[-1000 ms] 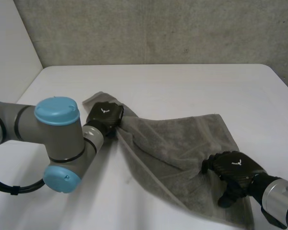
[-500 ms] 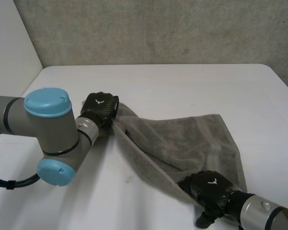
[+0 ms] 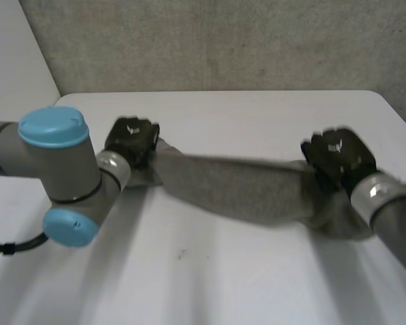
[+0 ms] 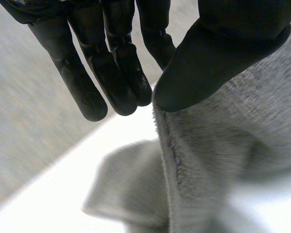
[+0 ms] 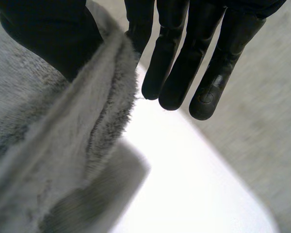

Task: Fold the towel.

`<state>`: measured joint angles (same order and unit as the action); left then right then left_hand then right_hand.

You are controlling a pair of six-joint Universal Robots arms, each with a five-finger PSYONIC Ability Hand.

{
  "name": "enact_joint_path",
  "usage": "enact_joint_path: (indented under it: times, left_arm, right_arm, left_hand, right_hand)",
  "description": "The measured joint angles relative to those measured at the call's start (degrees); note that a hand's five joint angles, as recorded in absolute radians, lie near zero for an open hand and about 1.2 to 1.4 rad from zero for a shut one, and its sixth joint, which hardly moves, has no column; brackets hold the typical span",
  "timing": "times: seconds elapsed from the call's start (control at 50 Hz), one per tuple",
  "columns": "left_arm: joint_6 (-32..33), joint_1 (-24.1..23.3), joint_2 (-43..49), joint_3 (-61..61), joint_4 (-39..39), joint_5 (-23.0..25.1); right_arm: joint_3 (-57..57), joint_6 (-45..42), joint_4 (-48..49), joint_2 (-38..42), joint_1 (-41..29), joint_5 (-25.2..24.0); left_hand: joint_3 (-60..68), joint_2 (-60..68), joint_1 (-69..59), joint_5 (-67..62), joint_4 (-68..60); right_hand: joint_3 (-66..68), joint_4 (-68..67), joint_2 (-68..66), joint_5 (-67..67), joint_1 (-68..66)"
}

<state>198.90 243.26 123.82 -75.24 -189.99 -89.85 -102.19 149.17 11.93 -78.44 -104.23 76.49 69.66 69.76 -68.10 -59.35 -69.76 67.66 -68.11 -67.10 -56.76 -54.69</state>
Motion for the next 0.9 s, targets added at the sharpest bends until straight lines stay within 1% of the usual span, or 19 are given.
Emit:
enact_joint_path:
  times: [0.02, 0.1, 0.12, 0.2, 0.24, 0.26, 0.28, 0.32, 0.36, 0.4, 0.48, 0.56, 0.66, 0.7, 0.72, 0.76, 0.86, 0.88, 0.9]
  left_arm:
    - [1.7, 0.6, 0.7, 2.1, -2.5, 0.0]
    - [4.3, 2.0, 1.5, 5.8, -9.1, 0.0]
    - [5.1, 2.7, 1.3, 7.3, -13.9, 0.0]
    - [5.9, 3.8, -0.9, 9.1, -26.4, -0.1]
    - [5.8, 4.1, -3.2, 8.9, -33.4, -0.1]
    - [5.8, 4.1, -3.2, 8.9, -33.4, -0.1]
    - [5.7, 4.2, -4.9, 8.1, -37.6, -0.1]
    - [5.4, 4.3, -7.4, 6.0, -41.9, -0.1]
    - [5.1, 4.3, -9.1, 4.0, -43.4, -0.1]
    - [5.0, 4.3, -10.2, 2.3, -43.8, -0.1]
    - [4.9, 4.5, -12.7, -4.3, -40.0, 0.3]
    - [4.9, 5.5, -13.7, -12.1, -31.9, 1.9]
    - [4.9, 6.3, -13.5, -20.1, -23.4, 4.4]
    - [4.7, 6.4, -13.3, -22.3, -21.3, 5.3]
    - [4.5, 6.2, -13.0, -23.8, -19.9, 6.0]
    - [3.8, 5.7, -12.4, -25.3, -18.5, 6.8]
    - [-0.1, 3.9, -11.4, -25.1, -17.9, 7.3]
    - [-1.2, 3.6, -11.3, -24.8, -18.0, 7.3]
    - [-1.2, 3.6, -11.3, -24.8, -18.0, 7.3]
  right_arm:
    - [5.6, -2.0, 0.8, 2.6, -0.5, 0.4]
    - [15.2, -4.6, 3.1, 6.2, -1.4, 2.0]
    - [19.9, -5.5, 5.1, 7.4, -1.8, 3.2]
    - [28.4, -6.4, 12.4, 8.7, -2.3, 6.1]
    - [31.5, -6.2, 18.0, 8.5, -2.5, 7.5]
    - [31.5, -6.2, 18.0, 8.5, -2.5, 7.5]
    - [32.6, -6.0, 21.1, 8.1, -2.7, 8.1]
    - [33.3, -5.7, 24.3, 7.2, -2.7, 8.7]
    - [32.7, -5.4, 24.9, 6.4, -2.7, 8.9]
    - [32.2, -5.4, 24.4, 6.1, -2.6, 8.8]
    - [26.7, -5.3, 15.1, 5.2, -2.7, 7.4]
    - [19.9, -5.3, 4.5, 5.1, -2.7, 4.9]
    - [13.6, -5.4, -2.8, 5.2, -2.8, 2.3]
    - [10.7, -5.6, -5.1, 5.3, -3.0, 1.2]
    - [9.7, -5.7, -5.7, 5.3, -3.1, 0.8]
    - [7.7, -5.8, -6.6, 5.1, -3.5, 0.1]
    - [7.1, -5.9, -6.5, 2.4, -4.0, -0.3]
    - [7.1, -5.9, -6.4, 1.3, -4.1, -0.3]
    - [7.1, -5.9, -6.4, 1.3, -4.1, -0.3]
  left_hand:
    - [0.0, 0.0, 0.0, 0.0, 0.0]
    - [0.0, 0.0, 0.0, 0.0, 0.0]
    - [0.0, 0.0, 0.0, 0.0, 0.0]
    - [0.0, 0.0, 0.0, -0.2, 0.0]
    - [0.0, 0.0, 0.0, -0.3, 0.0]
    - [0.0, 0.0, 0.0, -0.3, 0.0]
    - [0.0, 0.0, 0.0, -0.3, 0.0]
    - [0.0, 0.0, 0.0, -0.3, 0.0]
    - [0.0, 0.0, 0.0, -0.3, 0.0]
    - [0.0, 0.0, 0.0, -0.3, 0.0]
    - [0.0, 0.0, 0.0, -0.3, 0.0]
    - [0.0, 0.0, 0.0, -0.3, 0.0]
    - [0.0, 0.0, 0.0, -0.2, 0.0]
    - [-3.4, -3.7, 2.1, 3.1, 3.5]
    - [-9.9, -10.0, 7.8, 9.1, 10.0]
    - [-29.6, -29.9, 29.6, 29.8, 29.8]
    - [-42.1, -42.2, 40.2, 41.5, 41.9]
    - [-46.3, -46.5, 44.5, 45.8, 46.6]
    - [-46.3, -46.5, 44.5, 45.8, 46.6]
  right_hand:
    - [0.2, -0.2, -0.2, 0.0, 0.0]
    - [0.3, -0.3, -0.4, 0.0, 0.0]
    - [0.3, -0.3, -0.5, 0.0, 0.0]
    - [0.3, -0.3, -0.5, 0.0, 0.0]
    - [0.3, -0.3, -0.5, -0.1, -0.7]
    - [0.3, -0.3, -0.5, -0.1, -0.7]
    - [0.3, -0.3, -0.5, -0.1, -0.8]
    - [0.3, -0.3, -0.5, -0.1, -0.8]
    - [0.3, -0.3, -0.5, -0.1, -0.8]
    - [0.3, -0.3, -0.5, -0.1, -0.8]
    - [0.3, -0.3, -0.5, -0.2, -0.8]
    - [0.3, -0.3, -0.5, -0.2, -0.8]
    - [0.4, -0.3, -0.5, -0.2, -0.8]
    - [0.5, -0.3, -0.5, -0.2, -0.8]
    - [0.5, -0.3, -0.5, -0.2, -0.8]
    - [0.5, -0.3, -0.5, -0.2, -0.8]
    - [0.5, -0.3, -0.5, -0.2, -0.8]
    - [0.5, -0.3, -0.5, -0.2, -0.8]
    - [0.5, -0.3, -0.5, -0.2, -0.8]
